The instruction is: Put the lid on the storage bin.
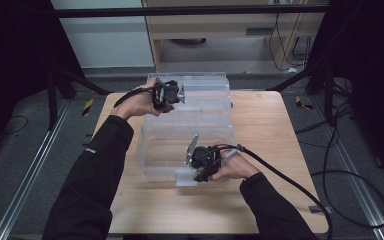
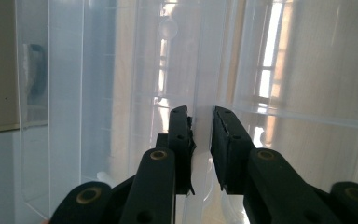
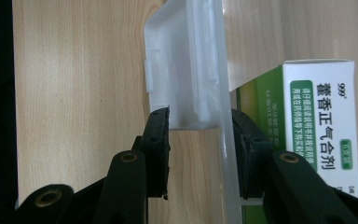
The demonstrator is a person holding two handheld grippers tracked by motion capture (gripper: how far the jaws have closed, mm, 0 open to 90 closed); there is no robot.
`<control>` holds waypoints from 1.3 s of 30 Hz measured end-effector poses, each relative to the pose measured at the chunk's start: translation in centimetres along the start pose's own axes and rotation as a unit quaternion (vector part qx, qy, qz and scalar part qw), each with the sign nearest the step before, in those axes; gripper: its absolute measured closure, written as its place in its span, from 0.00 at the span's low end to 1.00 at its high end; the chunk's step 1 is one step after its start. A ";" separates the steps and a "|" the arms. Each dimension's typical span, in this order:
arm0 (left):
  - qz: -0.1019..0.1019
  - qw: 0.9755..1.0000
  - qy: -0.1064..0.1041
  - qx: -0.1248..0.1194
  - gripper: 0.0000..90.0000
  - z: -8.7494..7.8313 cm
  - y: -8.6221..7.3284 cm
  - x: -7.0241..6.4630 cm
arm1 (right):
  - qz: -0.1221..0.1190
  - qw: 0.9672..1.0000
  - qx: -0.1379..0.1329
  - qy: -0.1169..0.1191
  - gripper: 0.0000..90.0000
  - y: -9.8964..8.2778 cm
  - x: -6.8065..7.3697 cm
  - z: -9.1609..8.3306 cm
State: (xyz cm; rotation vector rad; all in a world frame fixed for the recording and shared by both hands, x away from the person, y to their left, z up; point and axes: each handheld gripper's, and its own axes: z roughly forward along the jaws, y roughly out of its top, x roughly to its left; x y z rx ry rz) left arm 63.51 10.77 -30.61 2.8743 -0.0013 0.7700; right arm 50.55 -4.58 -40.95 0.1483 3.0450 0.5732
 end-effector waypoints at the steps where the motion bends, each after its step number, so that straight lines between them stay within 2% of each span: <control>1: 0.004 1.000 -0.001 0.002 0.86 -0.1 0.0 0.0 | 0.000 1.000 0.000 -0.001 0.70 0.0 0.0 0.0; 9: -0.002 1.000 -0.004 -0.005 0.89 -0.5 0.1 -0.3 | 0.004 1.000 0.003 -0.003 0.70 0.0 0.1 0.0; 16: 0.001 1.000 -0.004 0.004 0.90 -0.8 0.3 -0.7 | 0.000 1.000 0.004 -0.004 0.70 0.0 0.1 0.0; 22: 0.010 1.000 -0.003 0.007 0.91 -1.4 0.5 -1.3 | 0.000 1.000 0.006 -0.003 0.70 0.0 0.3 0.0; 25: 0.014 1.000 -0.002 0.011 0.92 -1.9 0.6 -1.7 | 0.008 1.000 0.006 -0.004 0.70 0.0 0.4 0.0; 31: 0.024 1.000 0.007 0.007 0.93 -2.6 0.8 -2.5 | -0.002 1.000 0.003 -0.010 0.70 0.0 0.5 0.0; 32: 0.024 1.000 -0.005 0.002 0.93 -2.5 0.9 -2.6 | 0.002 1.000 0.005 -0.011 0.70 0.0 0.6 0.0; 33: 0.022 1.000 -0.004 0.002 0.93 -2.6 0.9 -2.7 | 0.008 1.000 0.003 -0.012 0.70 -0.1 0.7 0.0; 39: 0.029 1.000 0.002 0.005 0.93 -3.1 0.9 -3.0 | -0.001 1.000 -0.006 -0.015 0.70 -0.2 0.6 0.1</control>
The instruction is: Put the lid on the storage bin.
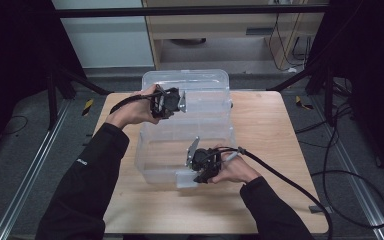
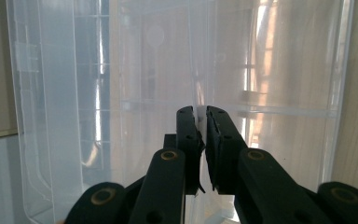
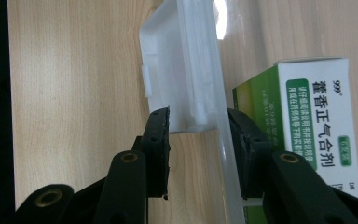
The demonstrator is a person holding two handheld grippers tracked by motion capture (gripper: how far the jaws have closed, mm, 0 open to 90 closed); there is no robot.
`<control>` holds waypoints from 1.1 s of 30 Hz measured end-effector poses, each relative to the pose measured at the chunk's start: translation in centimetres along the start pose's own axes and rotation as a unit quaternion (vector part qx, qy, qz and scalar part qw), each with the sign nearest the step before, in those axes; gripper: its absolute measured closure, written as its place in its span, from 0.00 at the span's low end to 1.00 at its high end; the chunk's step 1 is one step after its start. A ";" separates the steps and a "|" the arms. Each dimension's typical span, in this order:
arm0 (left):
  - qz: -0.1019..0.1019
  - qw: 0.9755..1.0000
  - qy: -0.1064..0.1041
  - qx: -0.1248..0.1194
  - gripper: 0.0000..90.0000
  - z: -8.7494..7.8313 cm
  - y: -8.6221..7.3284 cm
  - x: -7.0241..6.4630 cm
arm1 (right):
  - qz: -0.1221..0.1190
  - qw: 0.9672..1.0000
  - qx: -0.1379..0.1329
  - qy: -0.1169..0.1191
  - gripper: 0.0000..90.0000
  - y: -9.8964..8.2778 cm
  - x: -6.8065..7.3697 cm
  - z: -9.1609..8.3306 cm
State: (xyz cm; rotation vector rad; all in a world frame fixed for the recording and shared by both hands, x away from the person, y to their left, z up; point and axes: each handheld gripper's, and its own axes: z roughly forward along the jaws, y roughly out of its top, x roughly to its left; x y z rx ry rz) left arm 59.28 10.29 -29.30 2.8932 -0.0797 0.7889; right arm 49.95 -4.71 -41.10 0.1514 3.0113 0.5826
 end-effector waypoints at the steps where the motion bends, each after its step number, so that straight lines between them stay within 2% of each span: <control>1: 0.001 1.000 0.002 -0.002 0.93 -0.1 0.1 -0.1 | 0.003 1.000 0.000 0.000 0.70 0.0 0.0 0.0; 2: 0.004 1.000 0.002 -0.003 0.93 -0.1 0.1 -0.1 | 0.013 1.000 -0.001 0.000 0.70 0.0 0.1 0.0; 6: 0.009 1.000 0.007 -0.008 0.93 -0.4 0.1 -0.5 | 0.009 1.000 0.001 -0.003 0.70 0.0 0.1 0.0; 10: 0.003 1.000 0.017 -0.014 0.93 -0.8 0.0 -1.3 | 0.013 1.000 0.001 -0.004 0.70 0.0 0.1 0.0; 14: -0.004 1.000 0.016 -0.018 0.93 -1.1 -0.1 -1.9 | 0.021 1.000 0.003 -0.005 0.70 0.1 0.3 0.0; 22: 0.000 1.000 0.024 -0.008 0.94 -1.5 -0.1 -3.0 | 0.019 1.000 0.002 -0.003 0.69 0.1 0.2 0.0; 29: -0.005 0.999 0.031 -0.018 0.93 -1.7 -0.4 -3.8 | 0.020 1.000 0.001 -0.002 0.69 0.0 0.1 0.0; 33: -0.015 0.999 0.030 -0.023 0.93 -1.8 -0.6 -4.3 | 0.019 1.000 0.001 -0.003 0.69 0.0 0.1 0.0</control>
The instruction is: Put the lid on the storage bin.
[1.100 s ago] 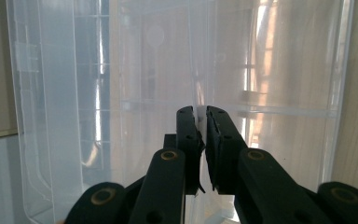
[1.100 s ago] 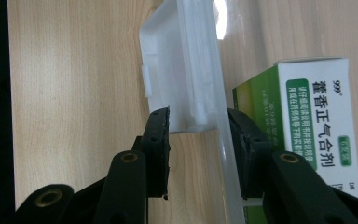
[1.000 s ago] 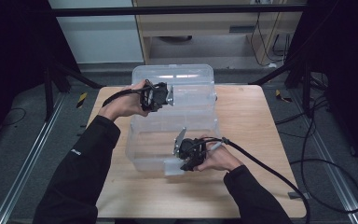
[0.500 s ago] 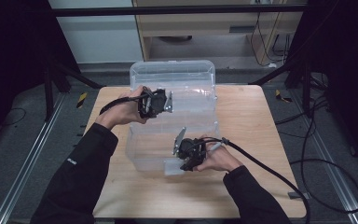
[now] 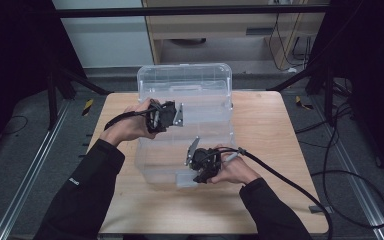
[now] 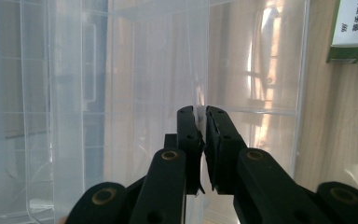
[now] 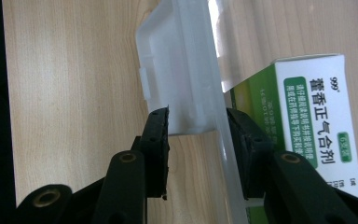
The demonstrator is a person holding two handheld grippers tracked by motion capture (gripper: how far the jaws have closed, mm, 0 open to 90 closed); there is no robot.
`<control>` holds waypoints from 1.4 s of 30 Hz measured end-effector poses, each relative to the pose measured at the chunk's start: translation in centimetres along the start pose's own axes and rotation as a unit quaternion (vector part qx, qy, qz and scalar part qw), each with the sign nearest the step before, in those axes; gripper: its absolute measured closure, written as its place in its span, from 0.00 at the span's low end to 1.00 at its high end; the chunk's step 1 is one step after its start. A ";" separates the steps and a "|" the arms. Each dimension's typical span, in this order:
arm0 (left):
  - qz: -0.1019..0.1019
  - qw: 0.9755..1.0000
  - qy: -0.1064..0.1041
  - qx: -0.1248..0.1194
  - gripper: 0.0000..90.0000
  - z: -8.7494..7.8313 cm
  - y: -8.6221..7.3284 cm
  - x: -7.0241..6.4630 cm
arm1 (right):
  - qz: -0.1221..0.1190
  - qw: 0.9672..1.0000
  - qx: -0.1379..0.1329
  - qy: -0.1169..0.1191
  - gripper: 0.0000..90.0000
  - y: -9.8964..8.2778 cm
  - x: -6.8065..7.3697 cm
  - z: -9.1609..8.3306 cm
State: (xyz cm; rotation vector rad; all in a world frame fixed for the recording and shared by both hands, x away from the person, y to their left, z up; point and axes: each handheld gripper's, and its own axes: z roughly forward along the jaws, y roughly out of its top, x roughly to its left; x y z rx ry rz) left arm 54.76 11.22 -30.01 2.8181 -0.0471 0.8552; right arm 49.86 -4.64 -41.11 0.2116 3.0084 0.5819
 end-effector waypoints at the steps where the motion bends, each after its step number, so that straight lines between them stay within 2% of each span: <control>1: -0.001 1.000 -0.001 0.002 0.93 -0.1 0.0 -0.1 | 0.002 1.000 -0.001 0.000 0.69 0.0 0.0 0.0; 11: -0.004 1.000 -0.006 0.003 0.93 -0.4 -0.2 -0.8 | 0.004 1.000 -0.003 0.002 0.68 0.0 0.0 0.0; 22: 0.002 1.000 -0.007 0.001 0.93 -0.8 -0.3 -1.8 | 0.003 1.000 -0.002 0.004 0.68 0.0 0.0 0.0; 42: -0.004 1.000 -0.018 -0.008 0.93 -1.2 -0.5 -3.8 | 0.007 1.000 -0.009 -0.015 0.65 -0.1 0.6 0.0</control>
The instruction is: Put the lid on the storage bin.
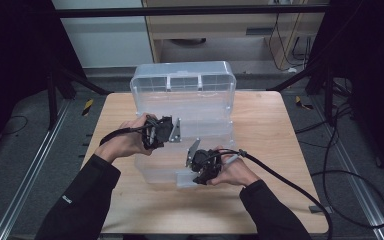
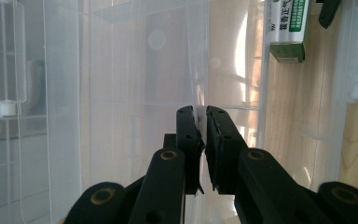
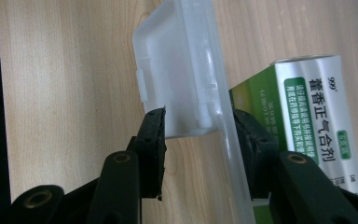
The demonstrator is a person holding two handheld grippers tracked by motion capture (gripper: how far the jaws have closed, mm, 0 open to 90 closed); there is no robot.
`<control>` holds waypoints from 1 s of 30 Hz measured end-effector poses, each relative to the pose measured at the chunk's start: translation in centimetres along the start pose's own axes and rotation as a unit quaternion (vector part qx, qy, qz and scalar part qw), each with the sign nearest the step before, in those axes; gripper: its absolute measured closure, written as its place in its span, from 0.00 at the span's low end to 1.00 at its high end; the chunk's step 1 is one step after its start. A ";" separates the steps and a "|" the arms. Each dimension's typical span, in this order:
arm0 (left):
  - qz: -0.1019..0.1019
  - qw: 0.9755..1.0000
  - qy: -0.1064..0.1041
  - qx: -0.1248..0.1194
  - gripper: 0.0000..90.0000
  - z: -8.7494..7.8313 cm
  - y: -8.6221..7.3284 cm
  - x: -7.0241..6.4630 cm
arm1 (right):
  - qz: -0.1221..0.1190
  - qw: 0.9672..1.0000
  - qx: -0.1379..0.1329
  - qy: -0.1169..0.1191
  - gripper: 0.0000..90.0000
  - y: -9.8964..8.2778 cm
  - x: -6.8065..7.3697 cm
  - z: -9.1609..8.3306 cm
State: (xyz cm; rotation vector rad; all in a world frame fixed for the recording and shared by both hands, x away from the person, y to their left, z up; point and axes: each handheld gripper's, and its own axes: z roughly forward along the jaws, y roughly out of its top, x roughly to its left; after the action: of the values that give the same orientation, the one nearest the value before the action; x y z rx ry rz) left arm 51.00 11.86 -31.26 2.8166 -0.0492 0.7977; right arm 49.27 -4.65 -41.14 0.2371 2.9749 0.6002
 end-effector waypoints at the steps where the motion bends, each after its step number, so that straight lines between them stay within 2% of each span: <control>1: 0.001 1.000 0.000 -0.001 0.93 0.0 0.0 -0.1 | 0.000 1.000 -0.001 -0.001 0.65 0.0 0.0 0.0; 6: 0.000 1.000 -0.003 -0.002 0.92 0.0 0.0 -0.4 | 0.005 1.000 -0.013 -0.005 0.64 -0.2 0.2 0.0; 13: 0.000 1.000 -0.010 -0.005 0.92 0.0 -0.1 -0.8 | 0.001 1.000 -0.018 -0.015 0.64 -0.2 0.4 -0.2; 18: -0.007 1.000 -0.018 -0.010 0.92 0.1 -0.2 -1.1 | 0.001 0.999 -0.027 -0.025 0.65 -0.4 0.3 -0.8; 25: -0.002 1.000 -0.016 -0.004 0.91 0.2 0.0 -1.4 | 0.017 0.997 -0.063 -0.026 0.65 -1.0 0.4 -2.6; 28: -0.003 1.000 -0.015 0.000 0.91 0.2 0.1 -1.4 | 0.029 0.996 -0.077 -0.039 0.67 -1.5 0.4 -3.4; 30: -0.005 1.000 -0.016 0.000 0.91 0.2 0.1 -1.4 | 0.045 0.994 -0.094 -0.043 0.69 -1.8 0.4 -4.0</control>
State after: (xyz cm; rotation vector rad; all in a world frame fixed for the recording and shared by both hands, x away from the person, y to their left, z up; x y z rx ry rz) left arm 49.92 11.68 -32.09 2.8275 -0.0392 0.7506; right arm 48.15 -7.73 -38.21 0.3710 2.8139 0.8515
